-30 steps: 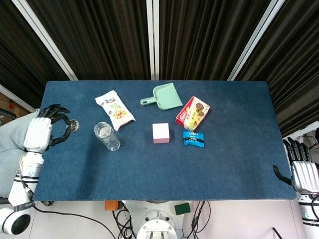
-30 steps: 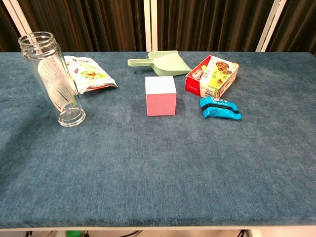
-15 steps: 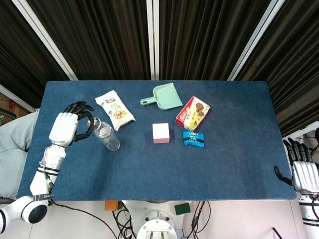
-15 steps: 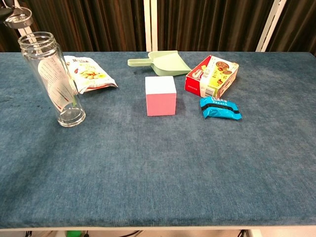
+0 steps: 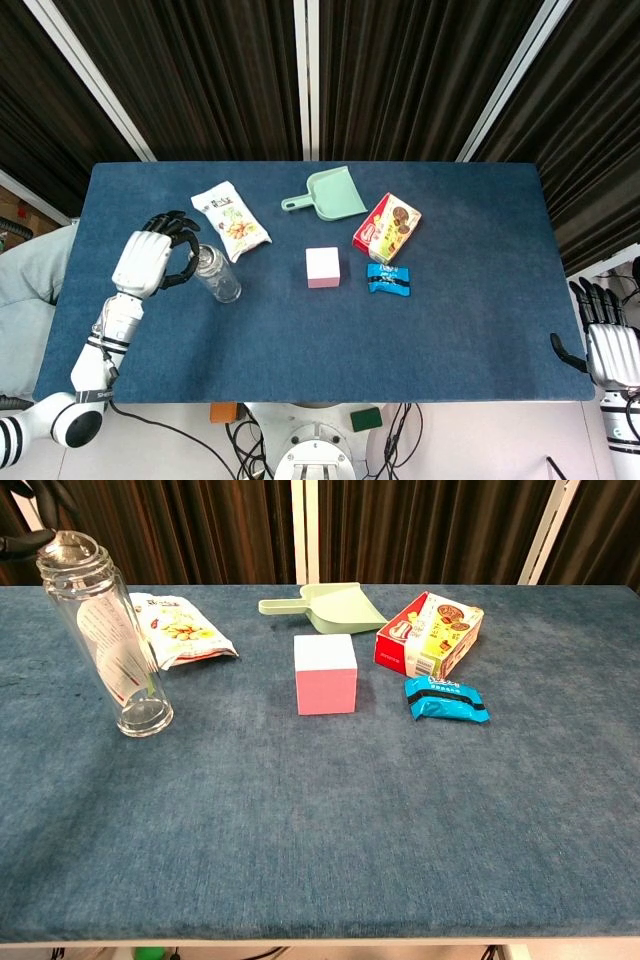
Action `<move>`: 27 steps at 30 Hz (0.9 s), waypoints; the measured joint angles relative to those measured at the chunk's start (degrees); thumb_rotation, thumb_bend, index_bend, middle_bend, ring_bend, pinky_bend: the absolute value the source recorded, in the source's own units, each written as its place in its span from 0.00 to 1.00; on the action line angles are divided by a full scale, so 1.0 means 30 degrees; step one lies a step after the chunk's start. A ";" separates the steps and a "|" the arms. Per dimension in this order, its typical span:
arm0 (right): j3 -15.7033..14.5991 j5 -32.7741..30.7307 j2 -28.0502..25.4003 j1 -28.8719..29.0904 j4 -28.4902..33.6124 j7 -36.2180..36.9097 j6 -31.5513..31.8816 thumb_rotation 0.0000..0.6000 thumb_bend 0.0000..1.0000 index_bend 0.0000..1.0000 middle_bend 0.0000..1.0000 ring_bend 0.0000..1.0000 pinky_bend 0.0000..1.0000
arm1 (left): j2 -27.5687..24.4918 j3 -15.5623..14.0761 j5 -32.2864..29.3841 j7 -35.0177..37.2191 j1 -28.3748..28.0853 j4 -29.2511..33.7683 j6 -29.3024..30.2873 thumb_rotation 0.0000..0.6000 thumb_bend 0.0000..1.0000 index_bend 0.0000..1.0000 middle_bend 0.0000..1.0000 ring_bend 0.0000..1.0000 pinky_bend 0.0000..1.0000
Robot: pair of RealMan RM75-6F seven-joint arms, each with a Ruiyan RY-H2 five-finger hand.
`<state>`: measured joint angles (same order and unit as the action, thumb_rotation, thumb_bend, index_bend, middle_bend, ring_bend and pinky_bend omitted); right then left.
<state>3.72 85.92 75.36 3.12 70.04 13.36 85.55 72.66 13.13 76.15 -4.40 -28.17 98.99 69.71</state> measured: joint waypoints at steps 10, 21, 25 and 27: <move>0.0008 -0.0036 0.0042 0.0003 -0.0067 0.0067 -0.0035 1.00 0.32 0.00 0.00 0.00 0.00 | 0.0087 -0.0141 -0.0062 0.0033 -0.0139 -0.0143 -0.0029 1.00 0.42 0.68 0.33 0.18 0.22; 0.0003 -0.0027 0.0034 -0.0022 -0.0085 0.0096 0.0002 1.00 0.32 0.00 0.00 0.00 0.00 | 0.0218 -0.0273 -0.0140 0.0111 -0.0250 -0.0262 -0.0079 1.00 0.42 0.68 0.33 0.18 0.22; 0.0006 -0.0017 0.0019 -0.0004 -0.0064 0.0083 -0.0017 1.00 0.32 0.00 0.00 0.00 0.00 | 0.0259 -0.0284 -0.0175 0.0123 -0.0284 -0.0319 -0.0064 1.00 0.42 0.68 0.33 0.18 0.22; 0.0005 -0.0015 0.0021 0.0009 -0.0059 0.0078 -0.0039 1.00 0.32 0.00 0.00 0.00 0.00 | 0.0239 -0.0304 -0.0167 0.0141 -0.0289 -0.0320 -0.0059 1.00 0.42 0.66 0.33 0.18 0.22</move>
<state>3.73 85.87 75.43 3.14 69.86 13.60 85.44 73.37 12.22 75.65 -3.98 -29.04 98.03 69.53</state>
